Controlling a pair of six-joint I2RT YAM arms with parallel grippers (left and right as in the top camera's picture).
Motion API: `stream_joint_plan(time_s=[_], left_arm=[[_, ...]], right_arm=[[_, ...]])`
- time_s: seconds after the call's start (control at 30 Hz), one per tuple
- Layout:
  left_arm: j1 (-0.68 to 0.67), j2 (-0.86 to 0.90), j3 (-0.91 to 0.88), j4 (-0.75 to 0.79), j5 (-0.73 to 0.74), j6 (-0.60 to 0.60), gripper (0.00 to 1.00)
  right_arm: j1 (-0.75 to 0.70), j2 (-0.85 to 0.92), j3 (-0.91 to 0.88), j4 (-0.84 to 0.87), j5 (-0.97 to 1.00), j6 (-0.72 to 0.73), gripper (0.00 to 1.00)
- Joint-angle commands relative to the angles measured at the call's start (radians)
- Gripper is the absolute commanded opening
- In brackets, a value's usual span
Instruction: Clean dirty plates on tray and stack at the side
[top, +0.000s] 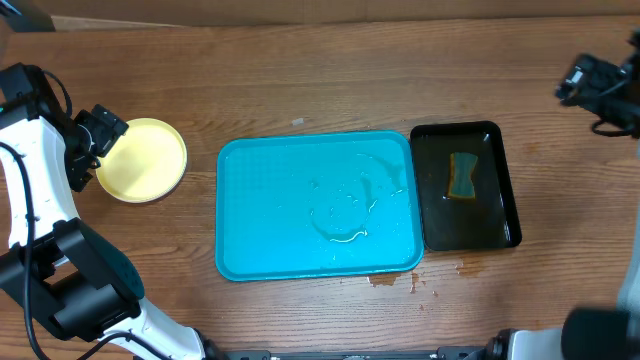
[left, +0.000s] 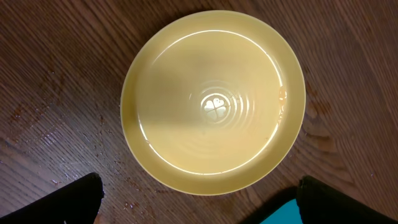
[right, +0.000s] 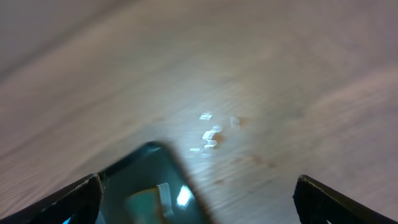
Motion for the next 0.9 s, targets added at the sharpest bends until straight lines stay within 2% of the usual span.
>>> stream_joint_plan(time_s=[0.0, 0.17, 0.3, 0.63, 0.77, 0.87], left_arm=[[-0.001, -0.017, -0.009, 0.001, 0.003, 0.001, 1.0], [-0.001, -0.017, -0.009, 0.001, 0.003, 0.001, 1.0], [-0.001, -0.017, -0.009, 0.001, 0.003, 0.001, 1.0], [-0.001, -0.017, -0.009, 0.001, 0.003, 0.001, 1.0], [-0.001, -0.017, -0.009, 0.001, 0.003, 0.001, 1.0], [-0.001, -0.017, -0.009, 0.001, 0.003, 0.001, 1.0]], right_arm=[[0.121, -0.134, 0.009, 0.0, 0.0, 0.003, 1.0], [0.365, -0.35, 0.009, 0.0, -0.001, 0.003, 1.0], [0.463, -0.493, 0.009, 0.0, -0.001, 0.003, 1.0], [0.468, -0.811, -0.033, 0.005, 0.089, -0.062, 1.0], [0.436, -0.959, -0.199, 0.085, 0.09, -0.089, 1.0], [0.408, -1.086, -0.396, 0.23, 0.086, -0.106, 1.0]])
